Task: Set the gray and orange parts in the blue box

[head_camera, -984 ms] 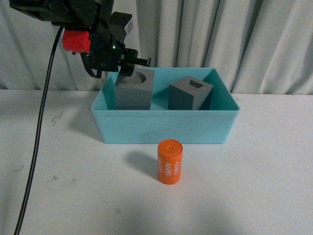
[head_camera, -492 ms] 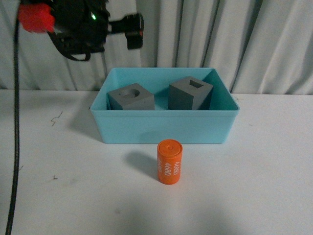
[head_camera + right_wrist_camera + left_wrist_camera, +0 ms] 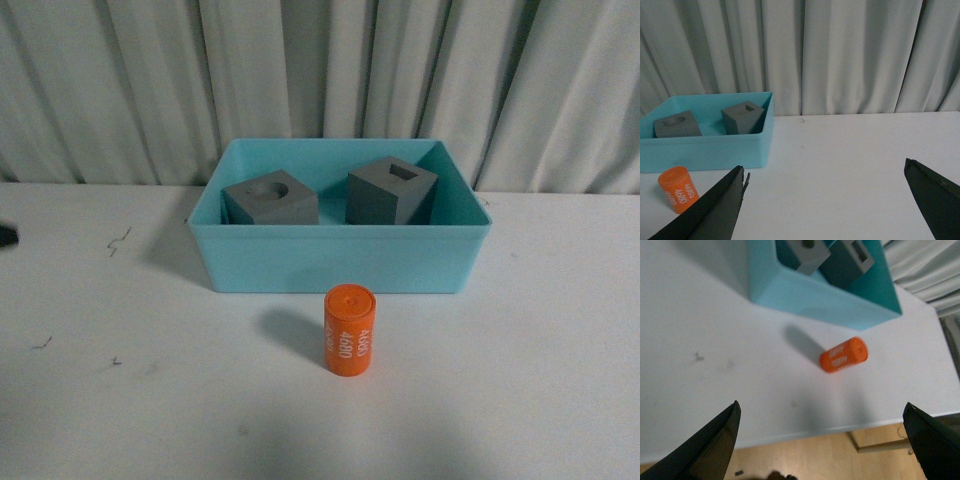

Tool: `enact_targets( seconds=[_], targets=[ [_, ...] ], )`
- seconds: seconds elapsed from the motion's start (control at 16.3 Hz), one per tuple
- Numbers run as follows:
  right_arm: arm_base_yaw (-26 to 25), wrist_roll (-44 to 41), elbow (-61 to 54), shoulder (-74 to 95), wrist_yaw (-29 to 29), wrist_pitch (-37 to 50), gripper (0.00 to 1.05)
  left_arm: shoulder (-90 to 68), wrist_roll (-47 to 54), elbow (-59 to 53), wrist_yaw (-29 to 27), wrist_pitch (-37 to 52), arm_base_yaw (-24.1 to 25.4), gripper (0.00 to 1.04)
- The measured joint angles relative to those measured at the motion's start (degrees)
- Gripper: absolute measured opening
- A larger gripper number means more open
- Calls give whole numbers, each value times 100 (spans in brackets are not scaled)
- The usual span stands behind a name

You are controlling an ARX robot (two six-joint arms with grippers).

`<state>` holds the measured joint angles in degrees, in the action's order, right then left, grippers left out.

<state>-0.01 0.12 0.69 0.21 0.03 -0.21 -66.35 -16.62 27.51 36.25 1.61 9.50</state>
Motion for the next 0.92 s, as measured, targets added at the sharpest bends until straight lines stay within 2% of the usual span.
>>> enact_targets(
  seconds=[0.06, 0.12, 0.25, 0.31, 0.43, 0.55, 0.92],
  targets=[
    [0, 0, 0, 0, 0, 2, 98, -118, 356, -575, -732, 1598, -190, 92],
    [0, 0, 0, -2, 0, 13, 98, -162, 863, -1137, -1784, 3051, -455, 81],
    [0, 0, 0, 0, 2, -2, 98, 258, 1370, -1910, -3069, 4760, -579, 59],
    [0, 0, 0, 0, 0, 0, 98, 667, 1447, -1928, -3595, 5069, -796, 47],
    [0, 0, 0, 0, 0, 0, 98, 866, 1561, -2284, -3587, 5224, -979, 23],
    [0, 0, 0, 0, 0, -4, 98, 1281, 1552, -2570, -3626, 4706, -951, 2],
    [0, 0, 0, 0, 0, 2, 98, 3047, 1576, -2691, -3628, 3342, -951, 2]
  ],
)
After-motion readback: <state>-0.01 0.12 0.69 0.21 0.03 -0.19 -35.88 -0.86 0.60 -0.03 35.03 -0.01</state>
